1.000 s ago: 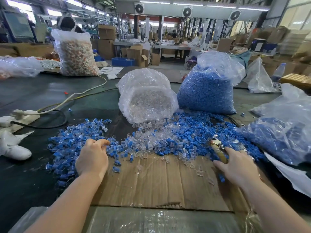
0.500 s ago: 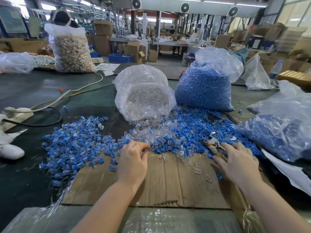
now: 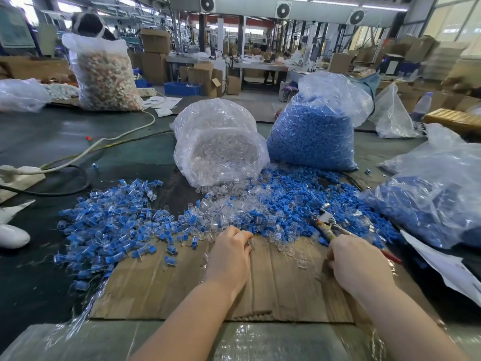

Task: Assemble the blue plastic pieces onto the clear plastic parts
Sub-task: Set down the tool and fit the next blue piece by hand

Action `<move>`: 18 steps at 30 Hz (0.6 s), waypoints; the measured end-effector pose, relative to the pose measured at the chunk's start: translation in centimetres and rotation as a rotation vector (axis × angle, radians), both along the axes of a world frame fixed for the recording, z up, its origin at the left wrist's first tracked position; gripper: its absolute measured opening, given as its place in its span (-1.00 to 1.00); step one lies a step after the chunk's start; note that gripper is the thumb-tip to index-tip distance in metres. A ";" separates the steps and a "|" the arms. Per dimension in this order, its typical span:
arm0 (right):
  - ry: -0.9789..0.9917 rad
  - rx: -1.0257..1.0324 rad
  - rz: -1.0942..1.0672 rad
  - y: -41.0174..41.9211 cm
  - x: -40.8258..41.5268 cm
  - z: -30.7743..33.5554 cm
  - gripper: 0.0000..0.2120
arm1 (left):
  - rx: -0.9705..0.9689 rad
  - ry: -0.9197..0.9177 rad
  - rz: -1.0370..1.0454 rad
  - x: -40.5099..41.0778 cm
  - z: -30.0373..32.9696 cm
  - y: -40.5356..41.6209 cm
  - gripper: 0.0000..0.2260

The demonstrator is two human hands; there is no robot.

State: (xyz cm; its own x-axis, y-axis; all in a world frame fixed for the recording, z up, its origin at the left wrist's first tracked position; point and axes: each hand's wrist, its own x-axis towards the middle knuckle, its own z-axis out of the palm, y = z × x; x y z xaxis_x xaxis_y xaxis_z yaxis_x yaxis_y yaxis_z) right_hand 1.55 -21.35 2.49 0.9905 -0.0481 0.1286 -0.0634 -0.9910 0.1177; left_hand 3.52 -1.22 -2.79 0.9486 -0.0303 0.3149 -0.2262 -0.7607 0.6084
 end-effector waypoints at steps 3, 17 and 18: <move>-0.020 0.020 0.014 0.0 0.2 0.1 -0.82 | -0.052 -0.029 0.027 -0.3 -0.2 0.0 -0.78; -0.146 0.098 -0.071 1.8 3.6 -1.4 -0.71 | -0.199 -0.074 0.024 -1.2 0.4 0.4 -0.83; -0.143 0.096 -0.071 1.7 3.7 -1.5 -0.71 | -0.206 -0.071 0.017 -1.2 0.5 0.4 -0.83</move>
State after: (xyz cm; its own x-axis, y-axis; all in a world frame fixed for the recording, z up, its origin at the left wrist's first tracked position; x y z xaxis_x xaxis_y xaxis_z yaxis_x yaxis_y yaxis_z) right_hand 5.28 -19.65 0.96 0.9562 -0.1360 0.2593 -0.1428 -0.9897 0.0072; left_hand 2.33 -0.84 -2.31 0.9238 0.0573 0.3787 -0.2622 -0.6260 0.7344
